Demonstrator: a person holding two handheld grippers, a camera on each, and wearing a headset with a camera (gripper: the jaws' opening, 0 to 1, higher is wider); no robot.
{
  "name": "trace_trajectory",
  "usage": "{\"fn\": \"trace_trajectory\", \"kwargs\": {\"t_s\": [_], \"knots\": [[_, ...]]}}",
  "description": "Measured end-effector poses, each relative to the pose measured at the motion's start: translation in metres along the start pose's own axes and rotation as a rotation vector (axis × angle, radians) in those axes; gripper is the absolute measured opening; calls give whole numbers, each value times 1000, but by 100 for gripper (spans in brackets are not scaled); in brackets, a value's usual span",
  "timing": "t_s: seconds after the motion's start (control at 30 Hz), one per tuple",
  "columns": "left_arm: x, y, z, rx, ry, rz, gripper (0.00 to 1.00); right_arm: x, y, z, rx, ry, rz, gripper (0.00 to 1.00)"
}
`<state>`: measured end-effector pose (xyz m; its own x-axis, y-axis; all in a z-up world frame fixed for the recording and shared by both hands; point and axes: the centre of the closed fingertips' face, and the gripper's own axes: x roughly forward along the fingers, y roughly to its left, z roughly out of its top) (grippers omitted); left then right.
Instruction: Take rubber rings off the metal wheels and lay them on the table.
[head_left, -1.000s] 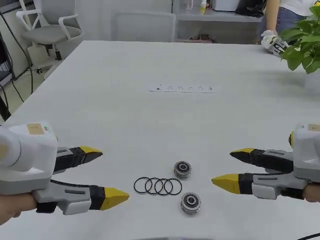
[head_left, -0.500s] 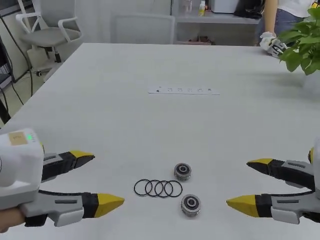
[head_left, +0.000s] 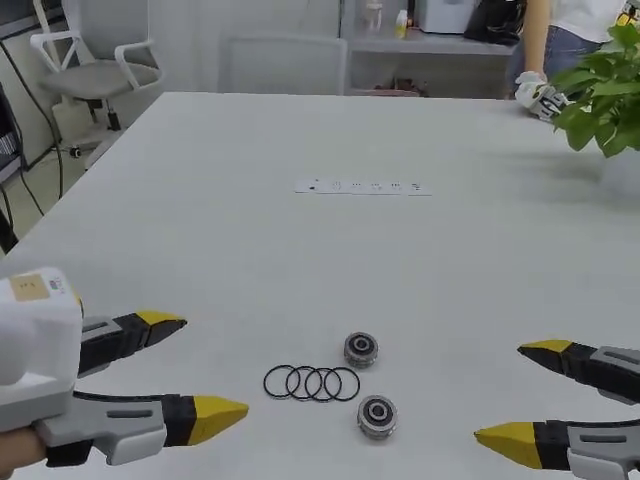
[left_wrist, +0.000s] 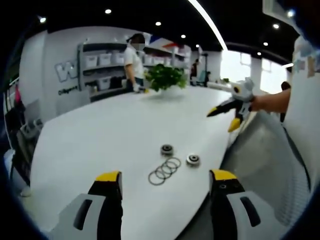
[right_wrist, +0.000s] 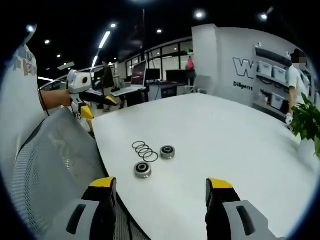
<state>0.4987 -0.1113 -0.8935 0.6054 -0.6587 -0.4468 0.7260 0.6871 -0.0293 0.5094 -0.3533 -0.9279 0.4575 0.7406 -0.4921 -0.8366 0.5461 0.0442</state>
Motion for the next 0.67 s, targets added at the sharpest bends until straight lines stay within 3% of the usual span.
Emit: {"fn": "trace_trajectory", "kwargs": {"t_s": [0.37,0.67], "knots": [[3,-2,-2,13,14,4,72,-15,-3,-7,9,3,-35,72],[3,-2,-4,27,21,11,72,-18,-4,-10,8,1,-48,72]]}}
